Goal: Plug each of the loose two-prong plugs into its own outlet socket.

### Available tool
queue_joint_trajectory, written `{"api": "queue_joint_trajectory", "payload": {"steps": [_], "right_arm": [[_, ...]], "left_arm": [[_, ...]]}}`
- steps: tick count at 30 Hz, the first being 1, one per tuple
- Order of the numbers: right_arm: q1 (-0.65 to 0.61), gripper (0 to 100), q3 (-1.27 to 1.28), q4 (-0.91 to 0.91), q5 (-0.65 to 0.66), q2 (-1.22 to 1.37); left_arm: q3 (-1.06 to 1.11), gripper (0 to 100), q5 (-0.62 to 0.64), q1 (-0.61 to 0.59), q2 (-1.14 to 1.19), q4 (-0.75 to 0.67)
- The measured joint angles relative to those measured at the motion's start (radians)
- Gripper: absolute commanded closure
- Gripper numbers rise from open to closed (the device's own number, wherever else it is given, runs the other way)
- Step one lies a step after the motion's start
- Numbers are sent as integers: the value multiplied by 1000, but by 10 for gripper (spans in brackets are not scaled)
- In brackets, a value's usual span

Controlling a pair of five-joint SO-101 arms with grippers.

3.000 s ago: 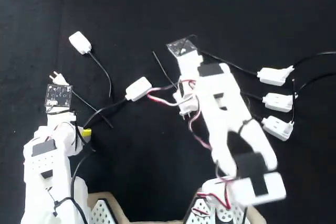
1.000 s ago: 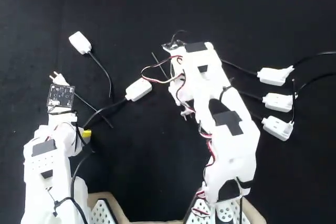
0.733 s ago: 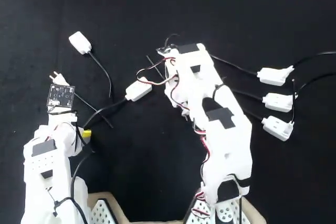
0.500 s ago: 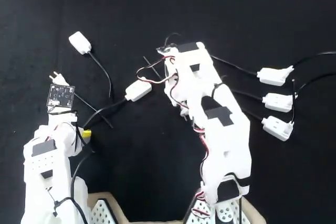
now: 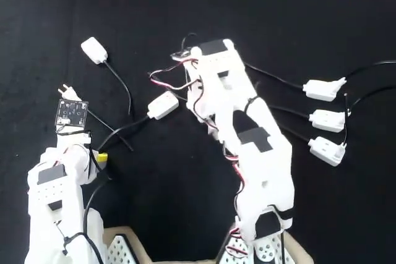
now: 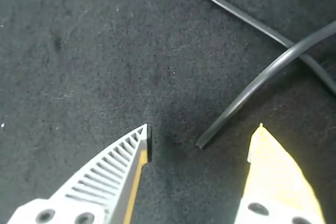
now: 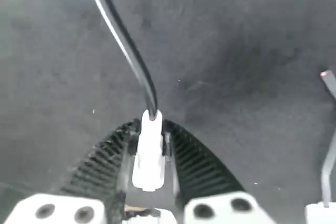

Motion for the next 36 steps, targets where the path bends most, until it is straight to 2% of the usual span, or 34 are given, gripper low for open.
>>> {"api": "queue_joint_trajectory", "payload": {"steps": [6,12,18,22,27,36], "right_arm": [[66,986,49,-29,46,-8],[12,985,236,-150,46,-8],[-35,835,287,-164,44,-9],[-55,831,250,-118,51,32],[-57,828,69,17,52,158],[-64,828,-9,32,49,229]], "left_arm": [[0,701,0,0,0,0],[0,701,0,0,0,0],[0,701,0,0,0,0],[0,701,0,0,0,0],[0,701,0,0,0,0],[0,701,0,0,0,0]]}}
